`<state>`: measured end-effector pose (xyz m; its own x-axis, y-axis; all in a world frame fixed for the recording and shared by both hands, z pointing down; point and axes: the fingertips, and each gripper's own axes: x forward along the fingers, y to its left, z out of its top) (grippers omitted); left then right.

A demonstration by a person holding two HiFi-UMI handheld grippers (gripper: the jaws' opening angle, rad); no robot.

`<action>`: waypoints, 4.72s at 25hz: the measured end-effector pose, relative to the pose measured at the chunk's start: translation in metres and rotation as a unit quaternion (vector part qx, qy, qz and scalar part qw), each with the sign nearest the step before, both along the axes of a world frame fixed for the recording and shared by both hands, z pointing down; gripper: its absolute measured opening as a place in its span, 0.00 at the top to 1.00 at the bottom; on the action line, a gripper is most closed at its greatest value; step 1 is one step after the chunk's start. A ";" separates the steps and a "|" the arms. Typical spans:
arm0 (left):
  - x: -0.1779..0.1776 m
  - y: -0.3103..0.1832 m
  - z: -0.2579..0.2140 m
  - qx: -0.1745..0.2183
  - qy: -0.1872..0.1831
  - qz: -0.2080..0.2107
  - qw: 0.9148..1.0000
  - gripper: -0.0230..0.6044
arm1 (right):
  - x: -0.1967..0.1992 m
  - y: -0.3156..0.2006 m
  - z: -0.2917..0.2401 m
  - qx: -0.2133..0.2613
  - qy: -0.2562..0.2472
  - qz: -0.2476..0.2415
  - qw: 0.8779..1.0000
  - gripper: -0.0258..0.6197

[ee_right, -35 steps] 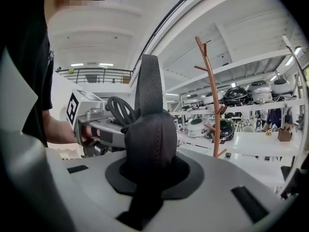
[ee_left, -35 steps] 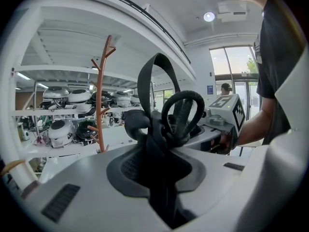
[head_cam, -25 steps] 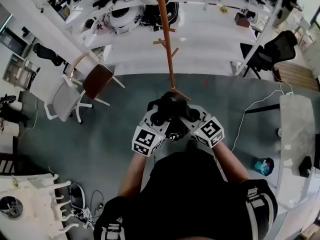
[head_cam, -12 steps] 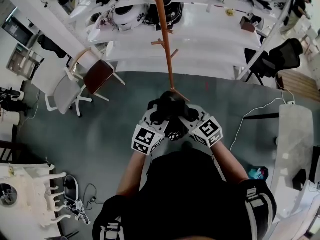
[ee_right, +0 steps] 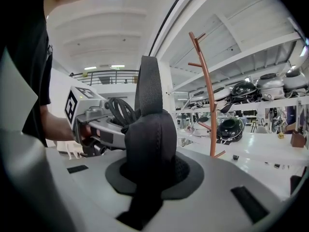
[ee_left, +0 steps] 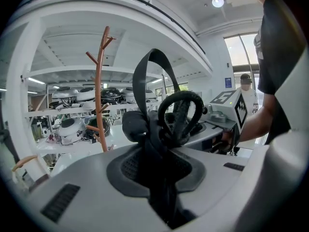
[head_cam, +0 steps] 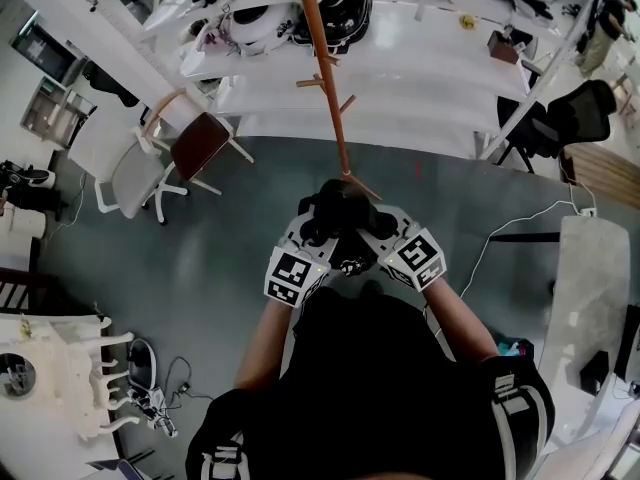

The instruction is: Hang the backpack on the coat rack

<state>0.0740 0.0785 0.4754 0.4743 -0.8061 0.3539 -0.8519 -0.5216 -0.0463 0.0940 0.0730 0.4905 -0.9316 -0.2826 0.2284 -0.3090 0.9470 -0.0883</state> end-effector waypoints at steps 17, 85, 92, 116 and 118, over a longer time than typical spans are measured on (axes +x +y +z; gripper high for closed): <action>-0.018 -0.041 0.019 -0.012 -0.012 0.032 0.999 0.82 | -0.020 -0.038 0.011 -0.014 -0.001 0.027 1.000 0.82; -0.139 -0.310 0.017 -0.002 0.007 0.233 0.972 0.82 | -0.137 -0.305 0.015 -0.001 0.014 0.237 0.971 0.82; -0.133 -0.320 0.019 -0.005 0.006 0.222 0.975 0.82 | -0.131 -0.319 0.015 -0.002 0.013 0.227 0.974 0.82; -0.129 -0.387 0.027 -0.018 0.021 0.128 0.991 0.82 | -0.129 -0.397 0.024 -0.013 0.017 0.138 0.990 0.82; -0.128 -0.391 0.030 -0.021 0.022 0.121 0.992 0.82 | -0.127 -0.402 0.028 -0.015 0.020 0.132 0.991 0.82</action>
<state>-0.0538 -0.3128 0.5049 0.6688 -0.6512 0.3586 -0.7016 -0.7125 0.0146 -0.0330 -0.3293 0.5188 -0.8160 -0.5079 0.2760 -0.5494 0.8298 -0.0974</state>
